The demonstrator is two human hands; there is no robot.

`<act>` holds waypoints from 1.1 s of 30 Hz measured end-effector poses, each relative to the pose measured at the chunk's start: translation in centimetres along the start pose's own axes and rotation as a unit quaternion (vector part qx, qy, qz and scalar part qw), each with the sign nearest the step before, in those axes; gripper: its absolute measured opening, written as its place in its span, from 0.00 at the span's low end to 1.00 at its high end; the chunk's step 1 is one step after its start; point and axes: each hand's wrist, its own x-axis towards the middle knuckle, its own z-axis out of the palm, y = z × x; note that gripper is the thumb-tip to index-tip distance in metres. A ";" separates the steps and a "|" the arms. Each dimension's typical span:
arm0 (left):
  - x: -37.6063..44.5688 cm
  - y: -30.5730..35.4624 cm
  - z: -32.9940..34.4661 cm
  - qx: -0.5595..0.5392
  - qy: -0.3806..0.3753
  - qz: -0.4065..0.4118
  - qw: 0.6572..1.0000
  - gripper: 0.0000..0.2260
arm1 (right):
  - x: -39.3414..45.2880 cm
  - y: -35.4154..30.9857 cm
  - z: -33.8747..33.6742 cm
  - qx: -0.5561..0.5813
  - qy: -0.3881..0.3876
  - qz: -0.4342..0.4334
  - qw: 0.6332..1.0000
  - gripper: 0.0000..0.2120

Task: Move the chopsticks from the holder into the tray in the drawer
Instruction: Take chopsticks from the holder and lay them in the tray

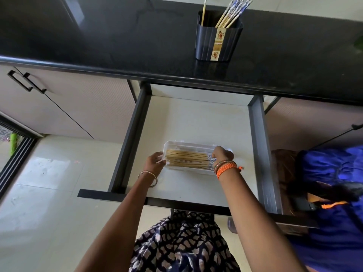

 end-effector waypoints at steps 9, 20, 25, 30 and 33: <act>0.5 -0.4 0.1 0.004 0.006 0.005 1.000 0.19 | 2.1 1.5 2.0 -0.404 -0.131 -0.212 0.880 0.13; 1.0 -1.0 0.0 0.008 0.005 0.008 1.000 0.18 | 2.1 2.9 2.9 -0.458 -0.167 -0.260 0.833 0.07; 1.1 -1.0 0.0 0.006 0.007 0.010 1.000 0.17 | 2.1 2.7 3.4 -0.497 -0.215 -0.269 0.797 0.06; 1.4 -1.4 -0.1 0.009 0.000 0.014 1.000 0.17 | 2.7 3.2 3.8 -0.485 -0.192 -0.269 0.809 0.07; 1.6 -1.5 0.0 0.008 0.001 0.009 1.000 0.17 | 3.0 3.5 3.7 -0.465 -0.194 -0.267 0.821 0.06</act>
